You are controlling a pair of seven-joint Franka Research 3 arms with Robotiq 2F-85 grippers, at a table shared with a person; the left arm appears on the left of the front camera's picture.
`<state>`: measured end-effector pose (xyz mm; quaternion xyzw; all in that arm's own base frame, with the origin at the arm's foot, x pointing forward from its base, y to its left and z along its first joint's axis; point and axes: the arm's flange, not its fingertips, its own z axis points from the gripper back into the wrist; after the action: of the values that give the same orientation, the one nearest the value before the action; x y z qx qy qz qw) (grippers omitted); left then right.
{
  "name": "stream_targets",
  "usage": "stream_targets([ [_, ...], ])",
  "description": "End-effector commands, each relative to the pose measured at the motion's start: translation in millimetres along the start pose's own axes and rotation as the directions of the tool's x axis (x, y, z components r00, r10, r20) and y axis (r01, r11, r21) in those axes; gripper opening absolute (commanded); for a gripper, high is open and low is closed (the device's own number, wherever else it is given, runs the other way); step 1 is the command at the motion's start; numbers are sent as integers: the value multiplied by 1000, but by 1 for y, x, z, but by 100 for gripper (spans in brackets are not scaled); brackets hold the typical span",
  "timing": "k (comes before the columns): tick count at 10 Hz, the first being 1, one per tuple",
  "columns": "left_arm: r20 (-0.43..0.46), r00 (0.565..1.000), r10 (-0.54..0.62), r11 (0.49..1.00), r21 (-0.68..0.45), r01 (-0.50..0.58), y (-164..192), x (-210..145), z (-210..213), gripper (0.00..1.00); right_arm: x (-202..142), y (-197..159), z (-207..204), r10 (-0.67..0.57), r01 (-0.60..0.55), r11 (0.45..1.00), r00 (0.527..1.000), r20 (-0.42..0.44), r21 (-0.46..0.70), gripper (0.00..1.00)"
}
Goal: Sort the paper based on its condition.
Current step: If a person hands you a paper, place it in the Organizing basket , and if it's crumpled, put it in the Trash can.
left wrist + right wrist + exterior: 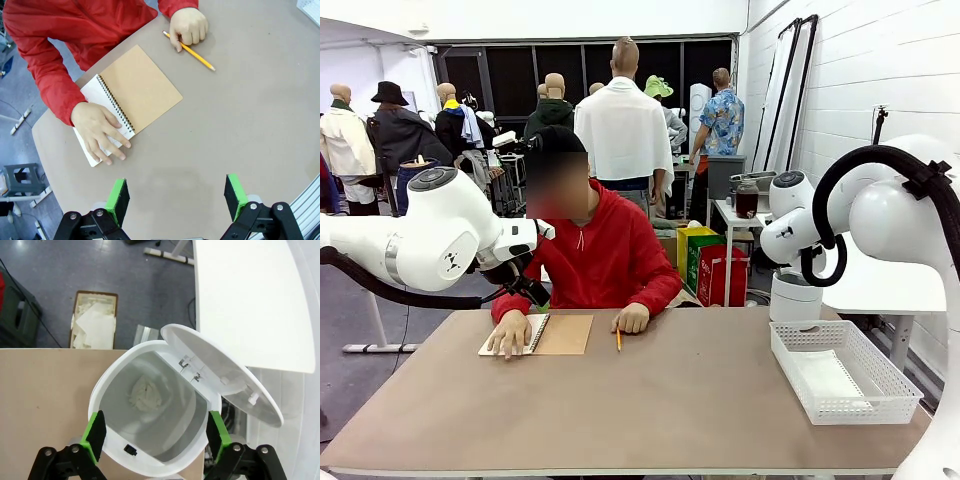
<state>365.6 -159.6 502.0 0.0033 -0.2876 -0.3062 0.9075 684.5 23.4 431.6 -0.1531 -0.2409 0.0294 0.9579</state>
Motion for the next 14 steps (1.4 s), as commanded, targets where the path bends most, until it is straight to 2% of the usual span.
stream_targets([
  [1,4,1000,-6,1000,-2,6,1,-1,-1,100,4,3,8,-34,34,999,999,11,8,100],
  [3,4,1000,-6,1000,-2,6,1,-1,-1,100,1,0,3,-1,1,1000,1000,5,0,100],
  [14,4,1000,-6,1000,-2,6,1,-1,-1,100,1,0,3,-1,1,1000,1000,5,0,100],
])
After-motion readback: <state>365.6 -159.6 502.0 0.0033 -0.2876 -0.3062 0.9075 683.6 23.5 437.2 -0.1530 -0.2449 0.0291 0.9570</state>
